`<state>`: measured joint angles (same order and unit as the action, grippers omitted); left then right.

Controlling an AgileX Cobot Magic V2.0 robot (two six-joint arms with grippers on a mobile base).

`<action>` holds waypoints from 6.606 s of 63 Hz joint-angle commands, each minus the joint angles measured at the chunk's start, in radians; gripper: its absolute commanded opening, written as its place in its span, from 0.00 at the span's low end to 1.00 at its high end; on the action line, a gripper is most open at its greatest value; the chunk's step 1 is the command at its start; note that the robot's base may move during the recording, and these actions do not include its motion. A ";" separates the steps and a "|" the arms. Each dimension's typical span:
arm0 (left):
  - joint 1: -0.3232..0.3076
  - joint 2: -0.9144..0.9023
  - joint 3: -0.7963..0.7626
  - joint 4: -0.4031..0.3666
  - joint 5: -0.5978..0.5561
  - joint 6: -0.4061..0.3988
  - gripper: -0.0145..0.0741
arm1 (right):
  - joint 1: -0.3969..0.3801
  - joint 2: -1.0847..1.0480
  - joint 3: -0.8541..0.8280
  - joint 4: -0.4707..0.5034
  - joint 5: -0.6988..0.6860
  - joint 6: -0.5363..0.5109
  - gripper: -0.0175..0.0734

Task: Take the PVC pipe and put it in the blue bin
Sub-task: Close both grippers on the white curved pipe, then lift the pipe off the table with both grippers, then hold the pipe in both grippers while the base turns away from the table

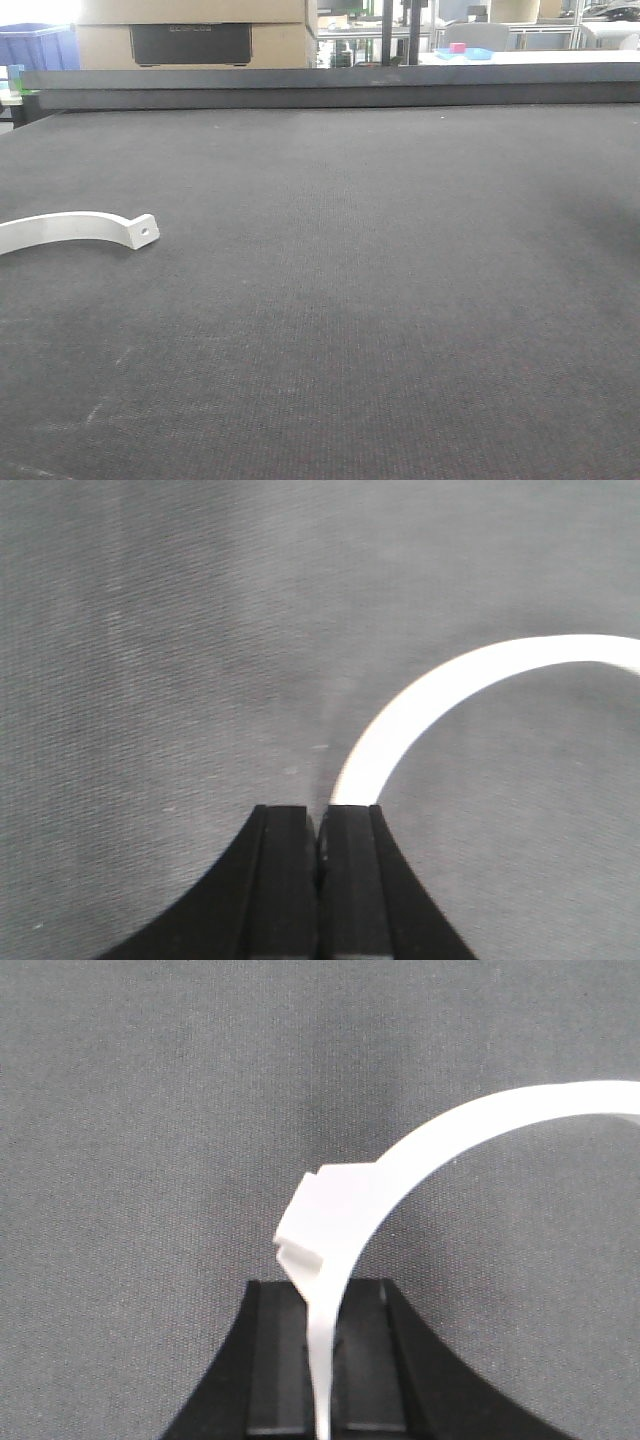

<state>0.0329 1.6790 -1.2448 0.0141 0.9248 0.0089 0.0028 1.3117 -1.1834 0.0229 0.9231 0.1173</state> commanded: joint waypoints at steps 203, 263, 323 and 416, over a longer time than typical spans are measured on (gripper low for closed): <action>-0.098 -1.077 0.397 -0.203 -0.654 0.189 0.04 | -0.003 -0.807 0.347 -0.023 -0.588 -0.008 0.01; -0.098 -1.077 0.397 -0.203 -0.659 0.189 0.04 | -0.003 -0.807 0.347 -0.195 -0.527 -0.008 0.01; -0.098 -1.077 0.397 -0.203 -0.659 0.189 0.04 | -0.003 -0.807 0.347 -0.195 -0.527 -0.008 0.01; -0.098 -1.077 0.397 -0.203 -0.659 0.189 0.04 | -0.003 -0.807 0.347 -0.195 -0.527 -0.008 0.01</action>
<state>-0.0582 0.6060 -0.8493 -0.1861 0.2905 0.1980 0.0028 0.5095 -0.8380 -0.1590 0.4200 0.1153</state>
